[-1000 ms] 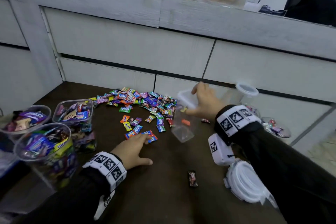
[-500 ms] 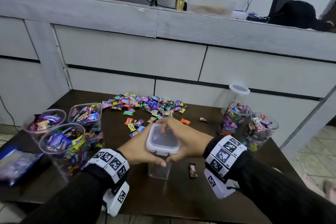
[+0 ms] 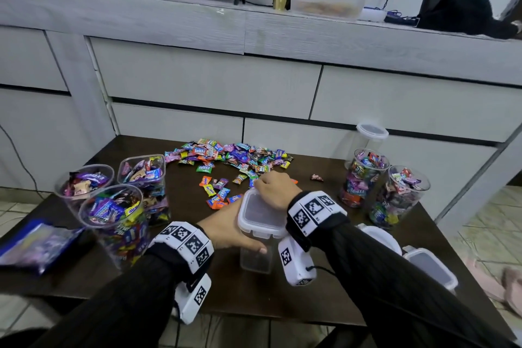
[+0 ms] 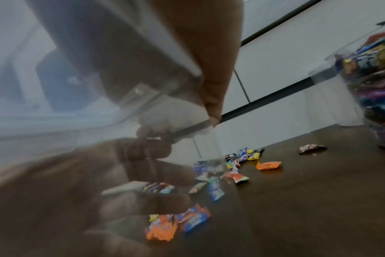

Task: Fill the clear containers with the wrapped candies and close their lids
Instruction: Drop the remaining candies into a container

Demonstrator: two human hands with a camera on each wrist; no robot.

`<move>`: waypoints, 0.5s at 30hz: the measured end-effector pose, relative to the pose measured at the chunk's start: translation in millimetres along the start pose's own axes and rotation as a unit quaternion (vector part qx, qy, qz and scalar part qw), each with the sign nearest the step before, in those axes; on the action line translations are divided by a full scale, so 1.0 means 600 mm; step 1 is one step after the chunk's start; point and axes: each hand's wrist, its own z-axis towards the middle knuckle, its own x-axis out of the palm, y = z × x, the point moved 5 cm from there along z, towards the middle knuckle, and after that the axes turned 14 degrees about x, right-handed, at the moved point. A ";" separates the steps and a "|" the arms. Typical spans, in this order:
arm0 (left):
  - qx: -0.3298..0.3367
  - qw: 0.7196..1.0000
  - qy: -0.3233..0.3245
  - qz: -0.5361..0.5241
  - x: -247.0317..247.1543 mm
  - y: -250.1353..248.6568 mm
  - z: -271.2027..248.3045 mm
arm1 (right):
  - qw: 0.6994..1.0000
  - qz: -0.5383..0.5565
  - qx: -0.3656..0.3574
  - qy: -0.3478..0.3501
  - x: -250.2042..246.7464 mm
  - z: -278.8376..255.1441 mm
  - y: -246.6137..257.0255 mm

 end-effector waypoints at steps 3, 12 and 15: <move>-0.004 1.000 0.002 -0.002 0.001 0.000 -0.001 | 0.999 0.001 0.034 0.034 0.012 0.011 0.001; 0.018 0.999 -0.050 0.003 0.005 0.006 -0.003 | 0.998 0.039 0.024 0.032 0.004 0.018 -0.030; 0.030 0.993 -0.107 0.038 -0.008 0.010 -0.004 | 0.995 0.040 0.063 0.061 -0.002 0.011 -0.067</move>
